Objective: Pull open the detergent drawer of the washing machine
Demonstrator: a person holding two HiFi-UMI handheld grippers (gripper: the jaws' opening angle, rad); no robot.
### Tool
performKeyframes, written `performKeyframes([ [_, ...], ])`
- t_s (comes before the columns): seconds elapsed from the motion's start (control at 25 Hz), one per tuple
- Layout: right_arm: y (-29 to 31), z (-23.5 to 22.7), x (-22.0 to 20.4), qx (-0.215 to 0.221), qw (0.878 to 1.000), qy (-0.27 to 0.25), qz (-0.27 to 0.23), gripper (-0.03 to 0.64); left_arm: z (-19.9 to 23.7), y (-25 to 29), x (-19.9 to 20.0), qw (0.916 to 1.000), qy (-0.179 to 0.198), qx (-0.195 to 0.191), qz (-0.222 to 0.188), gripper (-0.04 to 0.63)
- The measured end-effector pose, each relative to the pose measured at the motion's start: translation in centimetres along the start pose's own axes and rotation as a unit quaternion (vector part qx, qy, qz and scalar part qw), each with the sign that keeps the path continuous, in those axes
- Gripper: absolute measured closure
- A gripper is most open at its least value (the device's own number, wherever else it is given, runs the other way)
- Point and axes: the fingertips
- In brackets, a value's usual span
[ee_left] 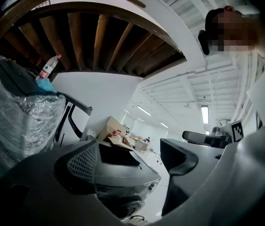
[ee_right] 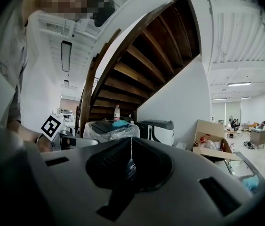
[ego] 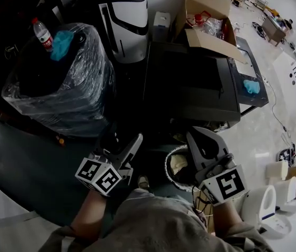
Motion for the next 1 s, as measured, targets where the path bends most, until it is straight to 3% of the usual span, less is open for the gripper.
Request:
performKeyframes([
  [0.32,5.2,-0.5,-2.5,-0.011,0.999,0.014,0.038,0.583,4.7,2.8,-4.2,0.9951,-0.09,-0.029,0.031,0.181],
  [0.52,6.9,-1.1,-4.4,-0.017,0.998,0.027,0.056,0.583,6.5,4.0,-6.5,0.9843,-0.167,-0.043,0.036,0.178],
  [1.0,9.5,-3.6,-9.2,-0.023,0.996,0.043,0.081,0.583,9.9,7.5,-13.9,0.9654,-0.253,-0.029,0.057,0.175],
])
Point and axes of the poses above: the fingertips, and each gripper's own axes: y forward along the fingers, z to its left, x out of its top, and after that the axes turned 2 degrees about y, right-handed
